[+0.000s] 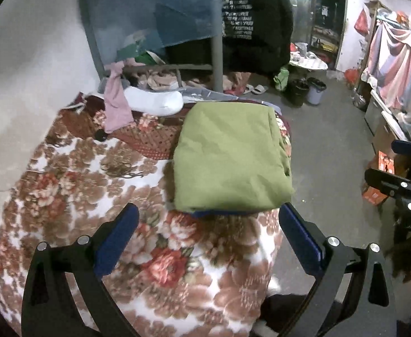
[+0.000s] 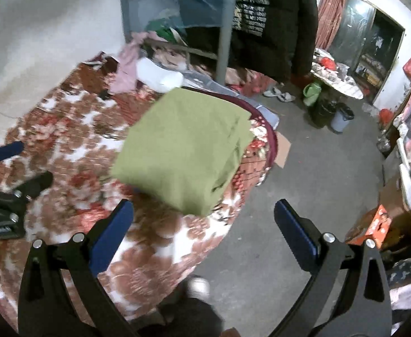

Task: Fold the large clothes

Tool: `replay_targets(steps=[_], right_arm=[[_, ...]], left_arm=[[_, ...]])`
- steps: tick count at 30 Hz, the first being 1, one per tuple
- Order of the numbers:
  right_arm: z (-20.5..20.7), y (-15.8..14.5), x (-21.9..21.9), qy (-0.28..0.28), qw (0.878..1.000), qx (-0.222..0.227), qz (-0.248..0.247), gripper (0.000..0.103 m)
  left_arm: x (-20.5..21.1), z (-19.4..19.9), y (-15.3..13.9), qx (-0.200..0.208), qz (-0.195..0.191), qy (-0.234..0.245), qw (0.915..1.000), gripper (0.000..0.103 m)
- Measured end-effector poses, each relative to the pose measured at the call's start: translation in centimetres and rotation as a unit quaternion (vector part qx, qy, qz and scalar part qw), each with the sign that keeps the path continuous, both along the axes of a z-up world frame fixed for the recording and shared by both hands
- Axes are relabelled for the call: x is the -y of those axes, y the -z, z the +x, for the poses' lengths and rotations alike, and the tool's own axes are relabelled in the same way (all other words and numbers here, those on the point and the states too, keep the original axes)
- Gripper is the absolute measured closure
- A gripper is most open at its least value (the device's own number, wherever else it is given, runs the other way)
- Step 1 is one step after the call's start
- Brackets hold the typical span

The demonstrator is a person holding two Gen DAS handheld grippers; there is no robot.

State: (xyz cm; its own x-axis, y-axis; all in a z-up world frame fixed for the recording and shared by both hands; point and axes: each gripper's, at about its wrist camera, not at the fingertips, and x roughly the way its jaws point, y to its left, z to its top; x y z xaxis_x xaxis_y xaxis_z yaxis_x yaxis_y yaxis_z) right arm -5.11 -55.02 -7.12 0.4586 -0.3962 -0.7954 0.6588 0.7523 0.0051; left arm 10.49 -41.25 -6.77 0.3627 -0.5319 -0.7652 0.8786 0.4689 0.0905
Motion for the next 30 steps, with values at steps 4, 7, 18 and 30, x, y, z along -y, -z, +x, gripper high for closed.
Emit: replay_targets(steps=[4, 7, 18, 30], right_arm=[[-1.8, -2.0, -1.6, 0.001, 1.000, 0.019, -0.009, 0.005], [-2.5, -3.1, -1.8, -0.005, 0.999, 0.032, -0.006, 0.005], [-2.3, -4.3, -0.1, -0.034, 0.998, 0.052, -0.013, 0.005], [-1.9, -3.5, 3.0, -0.032, 0.999, 0.040, -0.008, 0.005]], left_arm=[[-2.5, -2.4, -2.5, 0.013, -0.019, 0.003, 0.9997, 0.005], [-3.0, -3.5, -3.7, 0.041, -0.030, -0.010, 0.9986, 0.005], [-1.3, -4.2, -4.4, 0.061, -0.040, -0.048, 0.9962, 0.005], [0.9, -2.7, -3.5, 0.035, -0.044, -0.067, 0.9962, 0.005]])
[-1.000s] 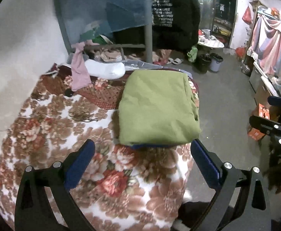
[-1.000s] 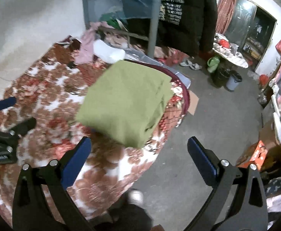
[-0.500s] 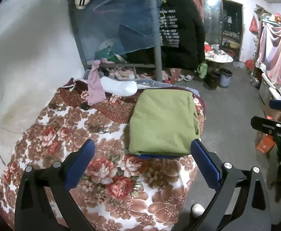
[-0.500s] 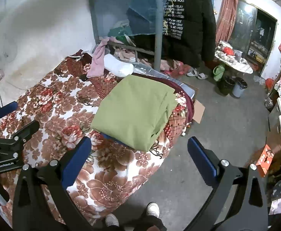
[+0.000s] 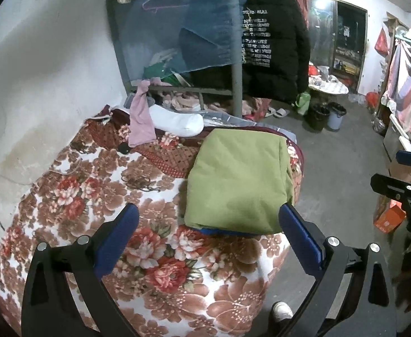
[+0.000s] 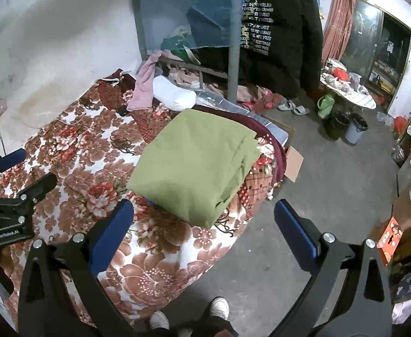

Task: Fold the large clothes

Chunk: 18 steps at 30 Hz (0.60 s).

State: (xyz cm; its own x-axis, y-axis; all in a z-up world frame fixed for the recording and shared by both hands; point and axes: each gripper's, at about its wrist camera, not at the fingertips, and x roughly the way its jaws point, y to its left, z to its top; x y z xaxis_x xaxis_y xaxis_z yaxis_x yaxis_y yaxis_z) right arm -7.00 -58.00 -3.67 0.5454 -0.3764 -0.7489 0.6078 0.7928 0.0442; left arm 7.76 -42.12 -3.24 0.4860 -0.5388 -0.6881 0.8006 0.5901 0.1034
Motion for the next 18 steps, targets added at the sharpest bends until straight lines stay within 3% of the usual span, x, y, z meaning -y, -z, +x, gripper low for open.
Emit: replay_targets(steps=[18], right_arm=[[-1.5, 0.9, 3.2, 0.027, 0.999, -0.001, 0.026, 0.005]], left_arm=[[2.6, 0.0, 0.8, -0.005, 0.004, 0.015, 0.9999, 0.005]])
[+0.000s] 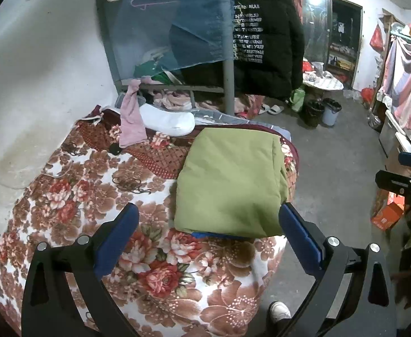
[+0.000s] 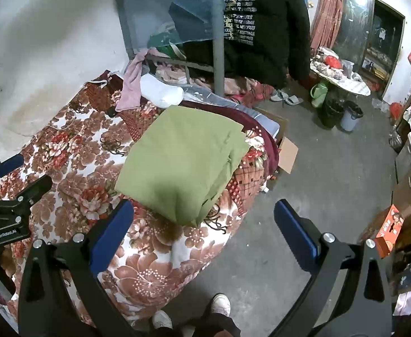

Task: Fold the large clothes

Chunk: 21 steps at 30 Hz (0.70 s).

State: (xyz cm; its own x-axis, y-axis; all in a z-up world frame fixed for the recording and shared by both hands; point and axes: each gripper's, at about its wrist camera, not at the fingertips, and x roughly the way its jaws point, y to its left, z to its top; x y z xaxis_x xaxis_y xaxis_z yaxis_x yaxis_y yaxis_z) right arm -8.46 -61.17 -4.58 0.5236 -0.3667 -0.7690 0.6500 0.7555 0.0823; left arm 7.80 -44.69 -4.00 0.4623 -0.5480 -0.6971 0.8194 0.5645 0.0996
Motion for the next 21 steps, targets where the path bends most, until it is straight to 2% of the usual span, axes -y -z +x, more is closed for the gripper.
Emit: replay_targets(steps=[4, 16, 21], right_arm=[[0.3, -0.1, 0.2, 0.000, 1.000, 0.000, 0.006, 0.005], [1.3, 0.1, 0.0, -0.009, 1.000, -0.007, 0.000, 0.005], [1.5, 0.2, 0.2, -0.011, 1.000, -0.007, 0.003, 0.005]], left_arm=[[0.2, 0.2, 0.6, -0.001, 0.009, -0.007, 0.9999, 0.005], [-0.4, 0.6, 0.3, 0.001, 0.004, -0.006, 1.0000, 0.005], [-0.5, 0.8, 0.2, -0.012, 0.003, 0.000, 0.9999, 0.005]])
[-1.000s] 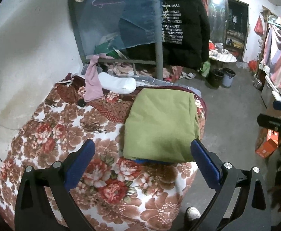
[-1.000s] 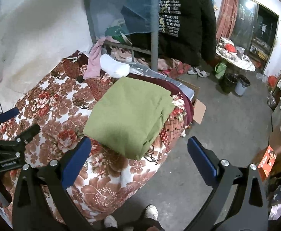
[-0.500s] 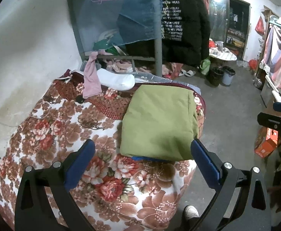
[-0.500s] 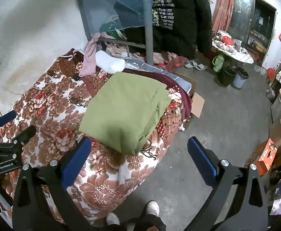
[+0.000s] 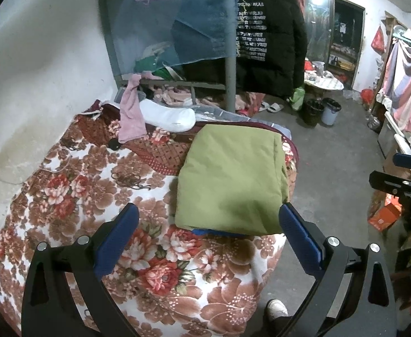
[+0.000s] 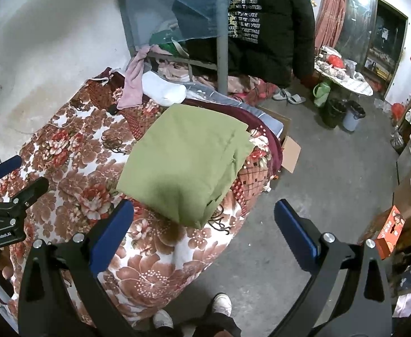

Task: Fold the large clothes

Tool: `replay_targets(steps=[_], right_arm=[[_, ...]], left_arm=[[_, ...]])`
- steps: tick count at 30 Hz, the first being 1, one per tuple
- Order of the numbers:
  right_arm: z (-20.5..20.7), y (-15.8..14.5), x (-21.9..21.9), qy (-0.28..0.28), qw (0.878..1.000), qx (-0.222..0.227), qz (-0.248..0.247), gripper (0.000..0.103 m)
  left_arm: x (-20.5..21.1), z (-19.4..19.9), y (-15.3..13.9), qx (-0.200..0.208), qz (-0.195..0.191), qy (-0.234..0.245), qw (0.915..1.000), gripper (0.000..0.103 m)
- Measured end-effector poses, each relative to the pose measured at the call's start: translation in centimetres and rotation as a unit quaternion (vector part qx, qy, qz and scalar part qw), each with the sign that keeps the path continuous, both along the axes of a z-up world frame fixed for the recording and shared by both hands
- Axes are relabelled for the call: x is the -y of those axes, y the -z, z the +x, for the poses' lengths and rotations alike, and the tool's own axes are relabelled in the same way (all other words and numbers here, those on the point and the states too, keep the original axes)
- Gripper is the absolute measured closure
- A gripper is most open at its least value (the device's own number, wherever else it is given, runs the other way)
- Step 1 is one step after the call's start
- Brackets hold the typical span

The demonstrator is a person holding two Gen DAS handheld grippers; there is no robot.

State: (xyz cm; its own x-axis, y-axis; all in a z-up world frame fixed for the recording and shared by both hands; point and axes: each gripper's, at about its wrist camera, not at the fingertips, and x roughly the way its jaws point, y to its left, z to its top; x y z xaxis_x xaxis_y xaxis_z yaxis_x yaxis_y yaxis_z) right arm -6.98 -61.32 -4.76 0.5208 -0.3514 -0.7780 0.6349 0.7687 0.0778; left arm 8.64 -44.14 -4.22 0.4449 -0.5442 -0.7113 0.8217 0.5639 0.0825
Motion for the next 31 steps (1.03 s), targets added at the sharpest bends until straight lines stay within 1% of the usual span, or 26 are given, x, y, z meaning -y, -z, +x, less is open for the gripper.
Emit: replay_targets(steps=[3, 12, 18, 23, 26, 31], right_arm=[[0.2, 0.1, -0.1, -0.004, 1.000, -0.004, -0.002, 0.005], [0.5, 0.5, 0.2, -0.006, 1.000, -0.010, 0.004, 0.005], [0.1, 0.6, 0.4, -0.006, 1.000, -0.011, 0.007, 0.005], [0.0, 0.6, 0.4, -0.004, 1.000, -0.011, 0.007, 0.005], [0.0, 0.7, 0.5, -0.004, 1.000, -0.012, 0.006, 0.005], [-0.5, 0.7, 0.6, -0.004, 1.000, -0.012, 0.007, 0.005]], left_arm=[[0.0, 0.0, -0.1, 0.004, 0.000, 0.003, 1.0000, 0.005], [0.4, -0.5, -0.4, -0.005, -0.010, 0.032, 0.9994, 0.006], [1.1, -0.6, -0.6, -0.015, -0.007, 0.040, 0.9991, 0.006], [1.4, -0.8, -0.7, -0.014, -0.004, 0.041, 0.9991, 0.007], [1.5, -0.6, -0.9, -0.023, -0.007, 0.046, 0.9986, 0.007], [1.7, -0.5, -0.6, -0.026, -0.004, 0.043, 0.9987, 0.006]])
